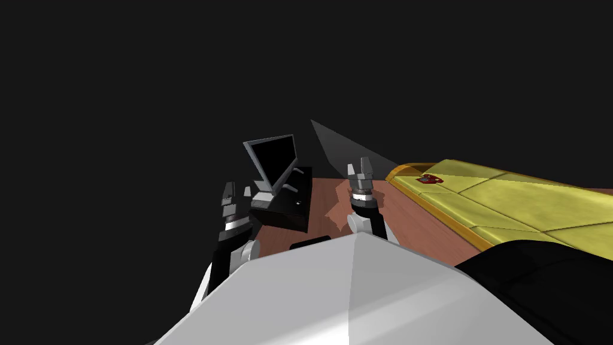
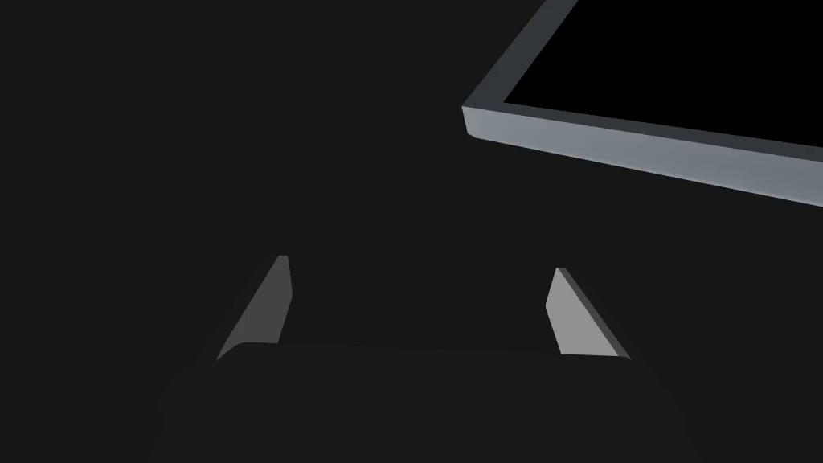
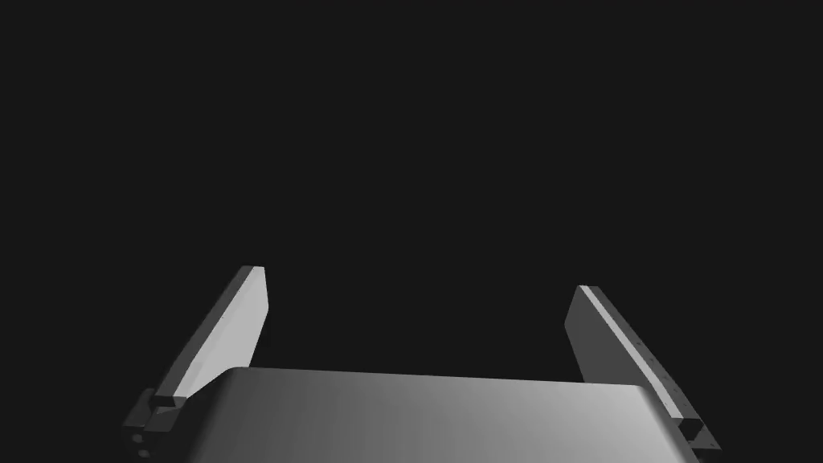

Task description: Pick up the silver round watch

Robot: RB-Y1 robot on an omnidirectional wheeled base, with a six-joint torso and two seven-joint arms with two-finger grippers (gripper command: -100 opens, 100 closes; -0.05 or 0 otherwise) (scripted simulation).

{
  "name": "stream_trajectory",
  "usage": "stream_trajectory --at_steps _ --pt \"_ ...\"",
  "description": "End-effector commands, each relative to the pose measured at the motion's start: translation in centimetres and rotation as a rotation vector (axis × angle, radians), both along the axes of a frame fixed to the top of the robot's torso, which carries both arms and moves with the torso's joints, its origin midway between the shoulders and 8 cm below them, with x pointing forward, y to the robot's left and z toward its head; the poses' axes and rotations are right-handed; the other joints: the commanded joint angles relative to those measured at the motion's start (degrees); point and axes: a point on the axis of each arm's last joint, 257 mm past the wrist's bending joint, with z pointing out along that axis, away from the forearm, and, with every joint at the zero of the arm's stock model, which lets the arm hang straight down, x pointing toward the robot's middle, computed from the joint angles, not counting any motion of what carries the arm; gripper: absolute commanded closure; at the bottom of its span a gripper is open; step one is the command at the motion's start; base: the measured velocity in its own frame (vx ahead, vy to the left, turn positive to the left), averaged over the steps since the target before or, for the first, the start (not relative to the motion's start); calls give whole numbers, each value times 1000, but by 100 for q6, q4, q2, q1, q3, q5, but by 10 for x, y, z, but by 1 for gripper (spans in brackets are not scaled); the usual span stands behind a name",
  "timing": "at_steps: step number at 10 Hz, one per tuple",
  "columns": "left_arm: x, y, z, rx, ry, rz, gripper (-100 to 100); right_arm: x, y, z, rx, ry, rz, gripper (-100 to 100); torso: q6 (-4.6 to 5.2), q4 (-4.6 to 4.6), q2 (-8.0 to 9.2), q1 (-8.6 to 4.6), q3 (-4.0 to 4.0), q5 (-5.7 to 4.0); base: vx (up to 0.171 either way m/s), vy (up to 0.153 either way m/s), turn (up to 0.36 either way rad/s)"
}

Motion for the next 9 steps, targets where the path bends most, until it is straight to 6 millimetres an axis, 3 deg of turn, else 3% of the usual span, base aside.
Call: stream_trajectory --at_steps 1,5,9 --pt "7 0 -11 24 40 -7 -100 0 0 0 0 0 0 0 0 0 0 0 0 0 13 -47 -55" --pt "27 8 -48 62 167 -3 -100 0 0 0 0 0 0 0 1 -4 -18 -52 -10 -12 41 -127 -53" --pt "48 26 -103 100 344 20 -100 0 0 0 0 0 0 0 1 -5 -20 -82 -11 -19 40 -199 -78"
